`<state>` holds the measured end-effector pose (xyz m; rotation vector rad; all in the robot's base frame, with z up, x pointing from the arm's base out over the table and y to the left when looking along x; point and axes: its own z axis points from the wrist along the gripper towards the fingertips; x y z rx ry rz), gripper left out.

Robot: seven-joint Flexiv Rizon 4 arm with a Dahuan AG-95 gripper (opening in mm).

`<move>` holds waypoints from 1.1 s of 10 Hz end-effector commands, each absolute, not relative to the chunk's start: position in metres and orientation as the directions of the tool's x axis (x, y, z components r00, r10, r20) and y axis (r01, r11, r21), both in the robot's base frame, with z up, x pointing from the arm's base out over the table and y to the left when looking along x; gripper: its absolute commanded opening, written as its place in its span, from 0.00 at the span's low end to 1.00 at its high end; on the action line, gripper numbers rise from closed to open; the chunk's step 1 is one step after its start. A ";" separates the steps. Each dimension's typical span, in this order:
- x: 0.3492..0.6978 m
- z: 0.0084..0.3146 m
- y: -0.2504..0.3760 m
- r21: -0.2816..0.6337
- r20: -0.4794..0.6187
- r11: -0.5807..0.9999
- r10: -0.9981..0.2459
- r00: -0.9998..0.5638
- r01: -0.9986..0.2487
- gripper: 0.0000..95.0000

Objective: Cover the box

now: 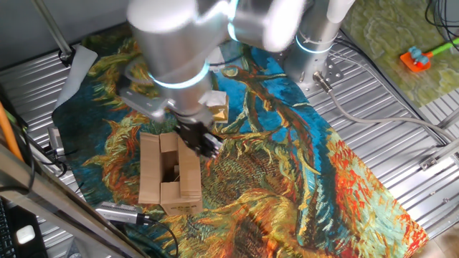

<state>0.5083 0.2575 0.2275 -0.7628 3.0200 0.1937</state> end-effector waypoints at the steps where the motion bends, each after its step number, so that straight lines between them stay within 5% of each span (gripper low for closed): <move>1: 0.488 0.219 0.258 0.106 -0.062 0.871 -0.475 -0.878 -0.479 0.20; 11: 0.488 0.219 0.258 0.098 -0.086 0.844 -0.521 -0.849 -0.528 0.20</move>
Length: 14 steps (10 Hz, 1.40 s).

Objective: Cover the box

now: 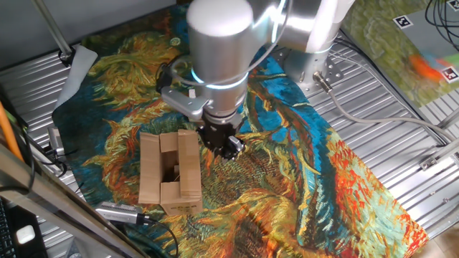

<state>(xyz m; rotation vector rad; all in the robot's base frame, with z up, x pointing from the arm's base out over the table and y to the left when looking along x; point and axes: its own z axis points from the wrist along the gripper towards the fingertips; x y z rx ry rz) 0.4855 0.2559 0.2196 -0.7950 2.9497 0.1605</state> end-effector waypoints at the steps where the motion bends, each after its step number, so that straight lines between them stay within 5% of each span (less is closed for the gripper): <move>1: 0.488 0.219 0.258 0.086 -0.082 0.835 -0.537 -0.839 -0.543 0.20; 14: 0.488 0.219 0.258 0.056 -0.068 0.785 -0.613 -0.787 -0.617 0.20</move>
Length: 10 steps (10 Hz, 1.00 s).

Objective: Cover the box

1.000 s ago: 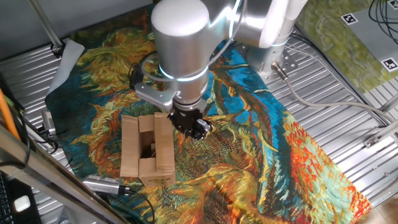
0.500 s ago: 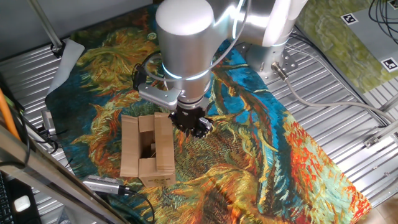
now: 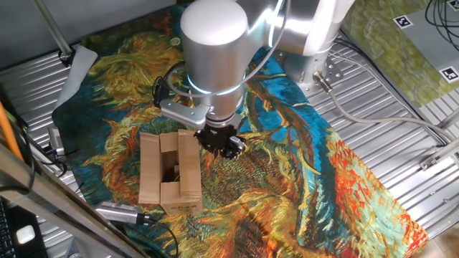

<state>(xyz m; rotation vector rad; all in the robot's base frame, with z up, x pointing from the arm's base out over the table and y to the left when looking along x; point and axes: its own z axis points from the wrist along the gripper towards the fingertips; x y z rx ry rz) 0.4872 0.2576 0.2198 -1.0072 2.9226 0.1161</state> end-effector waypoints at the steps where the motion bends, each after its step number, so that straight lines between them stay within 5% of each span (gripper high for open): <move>1: 0.488 0.219 0.258 0.057 -0.067 0.786 -0.612 -0.788 -0.616 0.20; 10: 0.488 0.219 0.258 0.057 -0.045 0.880 -0.469 -0.882 -0.471 0.20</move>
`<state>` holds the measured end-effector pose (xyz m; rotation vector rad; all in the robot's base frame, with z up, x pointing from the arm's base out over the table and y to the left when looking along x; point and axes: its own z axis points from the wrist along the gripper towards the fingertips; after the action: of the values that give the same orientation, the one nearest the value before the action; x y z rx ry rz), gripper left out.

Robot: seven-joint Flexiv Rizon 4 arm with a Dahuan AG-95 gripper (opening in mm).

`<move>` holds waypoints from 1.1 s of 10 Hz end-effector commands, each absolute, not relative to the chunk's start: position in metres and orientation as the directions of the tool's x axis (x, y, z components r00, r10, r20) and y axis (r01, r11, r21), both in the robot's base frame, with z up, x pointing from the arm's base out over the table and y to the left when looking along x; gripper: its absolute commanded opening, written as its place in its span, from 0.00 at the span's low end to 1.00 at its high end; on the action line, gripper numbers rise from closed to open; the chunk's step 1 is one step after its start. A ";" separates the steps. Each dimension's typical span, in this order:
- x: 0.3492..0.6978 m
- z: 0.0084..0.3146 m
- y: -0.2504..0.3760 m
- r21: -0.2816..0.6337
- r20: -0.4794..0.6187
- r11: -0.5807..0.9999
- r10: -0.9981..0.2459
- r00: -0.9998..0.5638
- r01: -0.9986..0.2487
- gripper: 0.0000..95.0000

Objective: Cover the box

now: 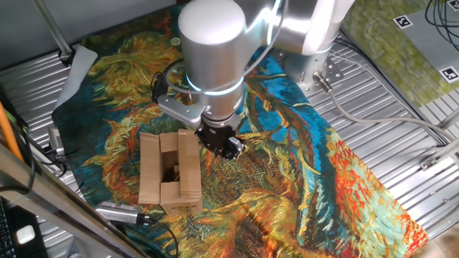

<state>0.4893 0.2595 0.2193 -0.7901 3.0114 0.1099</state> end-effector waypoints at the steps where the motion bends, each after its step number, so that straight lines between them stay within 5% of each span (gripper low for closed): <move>1: 0.488 0.219 0.258 0.056 -0.045 0.885 -0.459 -0.887 -0.461 0.20; 8: 0.488 0.219 0.258 0.061 -0.061 0.884 -0.461 -0.885 -0.464 0.20; 9: 0.488 0.219 0.258 0.056 -0.065 0.871 -0.485 -0.872 -0.489 0.40; 11: 0.488 0.219 0.258 0.053 -0.064 0.863 -0.498 -0.865 -0.502 0.40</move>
<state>0.4877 0.2581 0.2198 -0.8064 2.9858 0.1035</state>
